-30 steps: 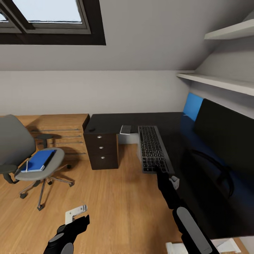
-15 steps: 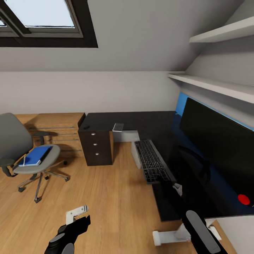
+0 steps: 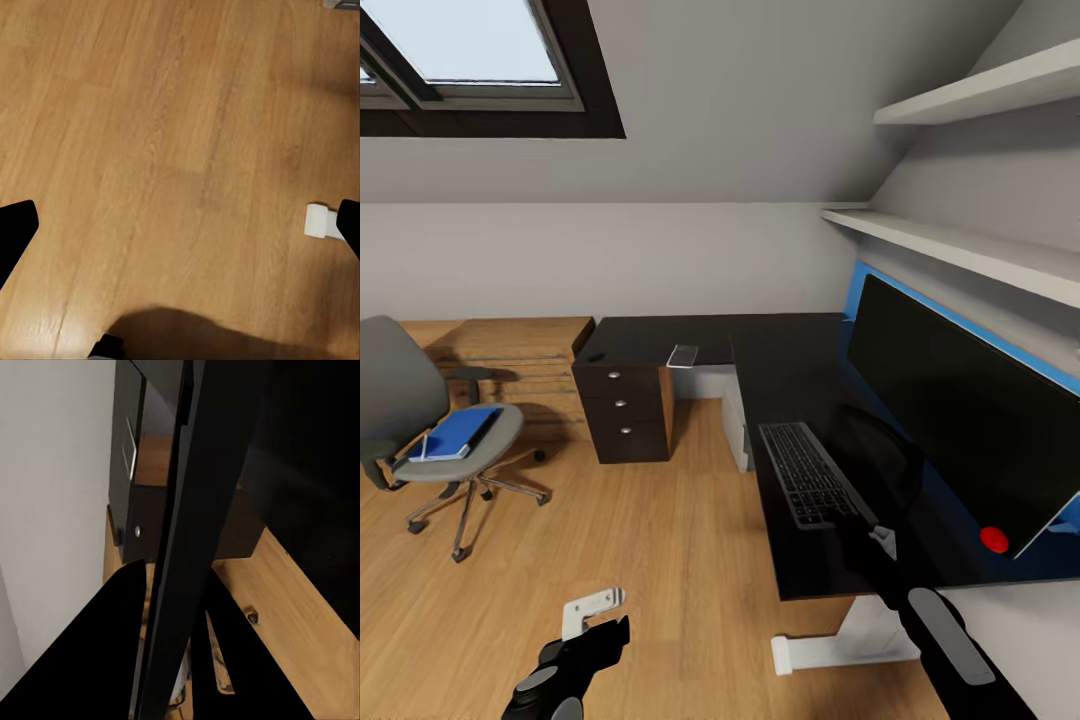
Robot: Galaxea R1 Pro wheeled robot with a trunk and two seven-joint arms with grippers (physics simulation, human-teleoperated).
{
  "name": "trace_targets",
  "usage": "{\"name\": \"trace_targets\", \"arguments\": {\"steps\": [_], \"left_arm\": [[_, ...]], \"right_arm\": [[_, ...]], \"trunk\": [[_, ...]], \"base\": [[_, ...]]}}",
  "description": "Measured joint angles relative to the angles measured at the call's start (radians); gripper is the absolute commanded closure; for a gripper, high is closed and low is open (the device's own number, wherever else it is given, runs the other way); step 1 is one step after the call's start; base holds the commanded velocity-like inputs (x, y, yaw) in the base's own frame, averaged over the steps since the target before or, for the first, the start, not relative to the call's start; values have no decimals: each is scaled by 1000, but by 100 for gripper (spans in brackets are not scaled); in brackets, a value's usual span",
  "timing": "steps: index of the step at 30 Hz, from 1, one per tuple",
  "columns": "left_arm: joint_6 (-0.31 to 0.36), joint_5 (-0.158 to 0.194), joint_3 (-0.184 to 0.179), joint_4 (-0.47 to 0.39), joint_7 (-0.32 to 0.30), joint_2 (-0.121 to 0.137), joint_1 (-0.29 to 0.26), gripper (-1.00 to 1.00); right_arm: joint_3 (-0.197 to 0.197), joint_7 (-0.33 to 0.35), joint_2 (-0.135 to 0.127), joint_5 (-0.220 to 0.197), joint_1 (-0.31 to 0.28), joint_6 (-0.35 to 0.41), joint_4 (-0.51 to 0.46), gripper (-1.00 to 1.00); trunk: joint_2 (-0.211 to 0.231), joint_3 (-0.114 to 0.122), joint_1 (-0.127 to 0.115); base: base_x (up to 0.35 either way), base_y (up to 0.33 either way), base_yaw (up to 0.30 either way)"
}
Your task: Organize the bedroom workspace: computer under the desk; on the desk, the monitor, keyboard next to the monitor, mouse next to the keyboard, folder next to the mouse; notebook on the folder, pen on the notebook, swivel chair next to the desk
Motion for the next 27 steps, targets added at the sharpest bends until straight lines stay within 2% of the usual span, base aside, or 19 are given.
{"name": "trace_targets", "arguments": {"steps": [7,11,14,22,27], "left_arm": [[-1,-1,-4,0,1,0,0,-100],[-2,-1,-5,0,-1,1,0,-100],[-2,0,-5,1,-2,1,0,-100],[-2,-3,-6,1,1,0,0,-100],[-2,-4,-6,1,1,1,0,-100]], "right_arm": [[-2,2,-4,-1,-8,-2,17,100],[-53,1,2,0,-9,-8,19,100],[-69,2,6,1,-9,-13,19,100],[-73,1,11,-2,-9,-47,19,100],[-72,1,27,-1,-9,-51,19,100]], "trunk": [[0,0,0],[0,0,0],[0,0,0],[0,0,0],[0,0,0]], "base": [[35,-26,0],[118,-93,0],[22,-18,0],[3,-2,0],[165,0,0]]}}
